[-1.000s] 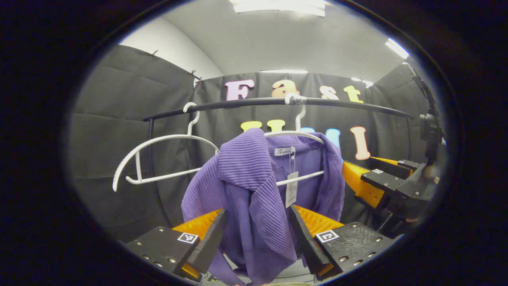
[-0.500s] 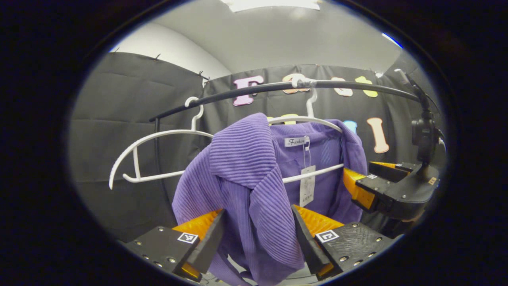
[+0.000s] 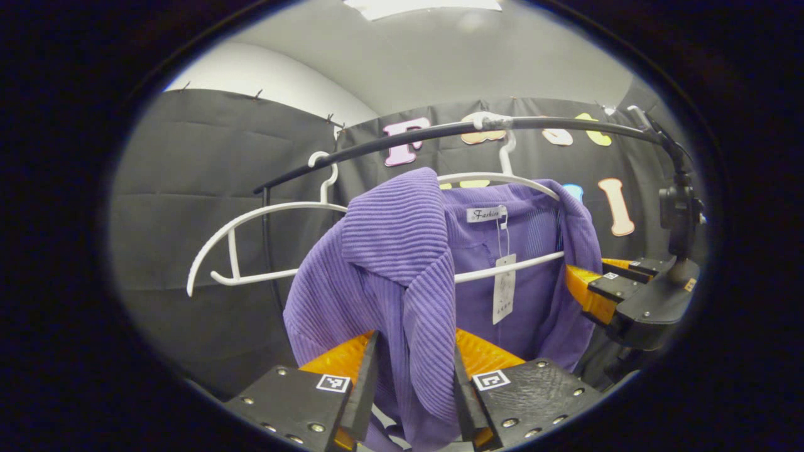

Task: Grasp the clothes on the hanger with both hands and then place them into the laundry hamper below.

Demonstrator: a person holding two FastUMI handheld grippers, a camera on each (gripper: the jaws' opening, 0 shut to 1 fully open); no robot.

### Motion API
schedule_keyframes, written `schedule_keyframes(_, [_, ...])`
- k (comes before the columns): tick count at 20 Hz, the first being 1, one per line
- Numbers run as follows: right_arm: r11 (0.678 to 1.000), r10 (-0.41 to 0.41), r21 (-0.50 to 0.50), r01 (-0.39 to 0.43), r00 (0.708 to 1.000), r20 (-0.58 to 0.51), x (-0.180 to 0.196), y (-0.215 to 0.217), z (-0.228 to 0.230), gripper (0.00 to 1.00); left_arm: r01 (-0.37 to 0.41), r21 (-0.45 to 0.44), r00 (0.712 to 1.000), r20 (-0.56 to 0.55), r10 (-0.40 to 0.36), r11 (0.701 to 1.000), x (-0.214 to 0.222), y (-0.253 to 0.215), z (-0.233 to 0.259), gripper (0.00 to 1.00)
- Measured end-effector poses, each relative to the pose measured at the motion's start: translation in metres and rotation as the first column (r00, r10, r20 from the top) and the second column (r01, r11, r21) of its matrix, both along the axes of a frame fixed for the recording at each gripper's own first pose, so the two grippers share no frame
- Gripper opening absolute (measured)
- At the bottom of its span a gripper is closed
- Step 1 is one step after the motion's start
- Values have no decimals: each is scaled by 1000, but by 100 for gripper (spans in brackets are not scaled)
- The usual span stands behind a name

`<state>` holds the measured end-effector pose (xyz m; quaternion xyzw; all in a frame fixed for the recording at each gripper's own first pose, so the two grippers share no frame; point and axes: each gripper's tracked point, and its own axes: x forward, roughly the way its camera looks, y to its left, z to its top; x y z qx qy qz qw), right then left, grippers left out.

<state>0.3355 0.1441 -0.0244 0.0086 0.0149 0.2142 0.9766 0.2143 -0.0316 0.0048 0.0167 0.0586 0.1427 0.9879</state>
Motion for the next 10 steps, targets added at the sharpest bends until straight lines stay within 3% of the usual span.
schedule_keyframes(2, [1000, -20, 13, 20, 1000, 15, 0, -5, 5, 10, 23, -5, 1000, 2, -23, 1000, -1, -4, 2, 35])
schedule_keyframes(3, [1000, -6, 21, 6, 1000, 11, -3, -2, 5, 6, 5, 7, 1000, -2, -5, 1000, -4, 0, 2, 24])
schedule_keyframes(4, [1000, -6, 22, 6, 1000, 13, -4, -2, 6, 4, 1, 15, 1000, 0, -1, 1000, -7, -3, 9, 14])
schedule_keyframes(7, [999, -27, 30, 26, 998, 52, -6, -12, 19, 3, 39, -15, 999, 2, -39, 999, -4, -7, 3, 3])
schedule_keyframes(8, [999, -35, 35, 32, 997, 66, -7, -16, 24, 3, 42, -23, 999, 6, -42, 999, -5, -8, 5, 8])
schedule_keyframes(10, [998, -55, 45, 51, 993, 101, -9, -23, 35, 3, 53, -22, 999, 11, -52, 998, -8, -10, 9, 3])
